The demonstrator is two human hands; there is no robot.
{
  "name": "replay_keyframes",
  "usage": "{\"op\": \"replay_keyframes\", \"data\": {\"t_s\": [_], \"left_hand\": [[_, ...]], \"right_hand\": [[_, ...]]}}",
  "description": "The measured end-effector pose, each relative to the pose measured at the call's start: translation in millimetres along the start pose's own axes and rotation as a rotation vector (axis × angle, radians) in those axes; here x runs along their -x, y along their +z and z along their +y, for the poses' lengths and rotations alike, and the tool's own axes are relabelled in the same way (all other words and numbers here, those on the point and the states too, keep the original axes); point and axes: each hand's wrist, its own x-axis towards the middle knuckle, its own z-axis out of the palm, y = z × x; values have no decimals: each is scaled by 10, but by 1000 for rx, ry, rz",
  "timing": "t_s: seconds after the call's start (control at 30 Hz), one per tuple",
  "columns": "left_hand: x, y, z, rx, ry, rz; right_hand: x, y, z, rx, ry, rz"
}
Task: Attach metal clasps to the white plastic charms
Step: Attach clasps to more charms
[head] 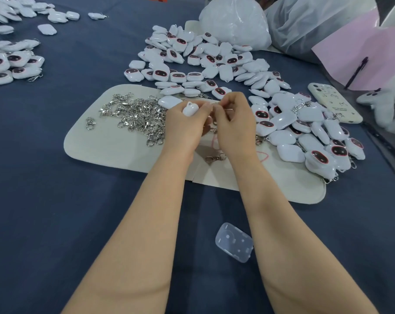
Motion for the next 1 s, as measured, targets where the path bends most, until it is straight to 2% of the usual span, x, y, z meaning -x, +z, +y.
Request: {"op": "replay_keyframes", "data": {"t_s": [0.13, 0.23, 0.53, 0.63, 0.73, 0.83, 1.0], "left_hand": [[3, 17, 48, 43, -144, 10], [-3, 10, 82, 42, -186, 24], [-6, -36, 14, -86, -69, -41], [-9, -12, 22, -124, -65, 5], [-9, 10, 65, -58, -105, 33], [11, 2, 76, 0, -100, -39], [19, -23, 28, -251, 75, -74]], "right_hand": [[-47, -68, 43, 2, 57, 86], [-55, -72, 57, 36, 68, 93], [-40, -56, 35, 51, 64, 73], [-32, -55, 23, 45, 69, 59], [-27, -51, 10, 66, 54, 37], [-25, -57, 9, 105, 30, 27], [-23, -48, 31, 153, 3, 10]]}}
